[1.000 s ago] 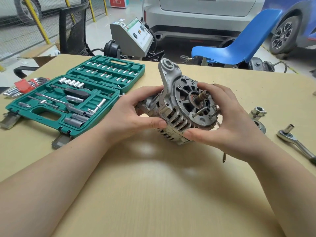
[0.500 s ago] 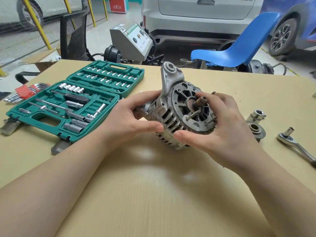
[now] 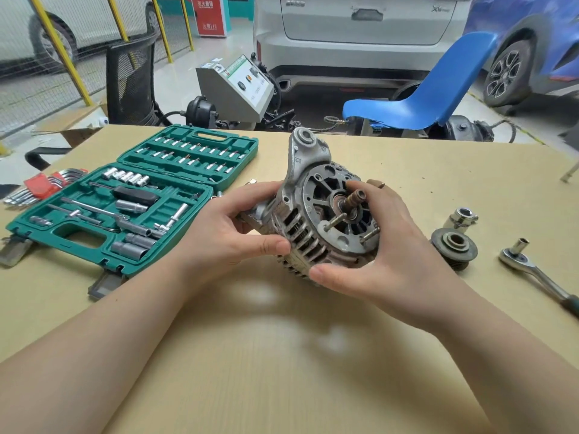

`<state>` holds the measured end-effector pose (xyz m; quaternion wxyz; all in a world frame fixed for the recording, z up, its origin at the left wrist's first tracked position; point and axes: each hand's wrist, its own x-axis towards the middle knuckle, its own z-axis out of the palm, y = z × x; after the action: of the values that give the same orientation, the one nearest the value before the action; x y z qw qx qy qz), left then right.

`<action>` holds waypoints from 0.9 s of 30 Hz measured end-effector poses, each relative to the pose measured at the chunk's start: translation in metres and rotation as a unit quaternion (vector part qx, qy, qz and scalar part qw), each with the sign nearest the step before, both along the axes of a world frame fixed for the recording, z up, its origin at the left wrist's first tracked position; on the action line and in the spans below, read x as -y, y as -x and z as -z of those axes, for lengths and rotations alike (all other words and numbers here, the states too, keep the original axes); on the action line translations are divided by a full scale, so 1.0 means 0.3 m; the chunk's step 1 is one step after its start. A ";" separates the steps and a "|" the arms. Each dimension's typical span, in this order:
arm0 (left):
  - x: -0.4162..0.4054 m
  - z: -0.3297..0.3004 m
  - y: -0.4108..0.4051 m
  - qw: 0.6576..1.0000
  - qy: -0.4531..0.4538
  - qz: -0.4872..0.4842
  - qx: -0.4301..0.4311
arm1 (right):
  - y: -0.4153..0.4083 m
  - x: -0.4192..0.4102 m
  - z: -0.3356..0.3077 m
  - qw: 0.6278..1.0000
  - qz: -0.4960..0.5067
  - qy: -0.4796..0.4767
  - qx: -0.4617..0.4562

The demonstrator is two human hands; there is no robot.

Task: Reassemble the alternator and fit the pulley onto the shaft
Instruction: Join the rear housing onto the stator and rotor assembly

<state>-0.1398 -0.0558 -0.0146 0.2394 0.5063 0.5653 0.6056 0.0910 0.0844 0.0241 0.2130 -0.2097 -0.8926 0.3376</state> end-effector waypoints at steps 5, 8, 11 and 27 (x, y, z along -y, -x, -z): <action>0.002 -0.004 -0.002 1.000 0.001 -0.006 -0.010 | -0.034 -0.059 -0.050 0.997 -0.059 -0.008 0.048; 0.005 -0.009 -0.010 1.000 -0.007 -0.012 -0.001 | -0.030 -0.049 -0.053 0.999 -0.039 -0.010 0.031; 0.007 -0.011 -0.015 1.000 0.002 -0.016 -0.002 | -0.027 -0.029 -0.057 0.998 0.021 -0.036 0.039; 0.001 0.027 0.025 0.998 0.026 -0.003 -0.051 | -0.049 -0.087 -0.075 0.994 -0.070 -0.068 0.043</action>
<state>-0.1472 -0.0561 -0.0226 0.2215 0.5281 0.5936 0.5653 0.1058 0.1105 0.0467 0.1637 -0.1459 -0.9343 0.2811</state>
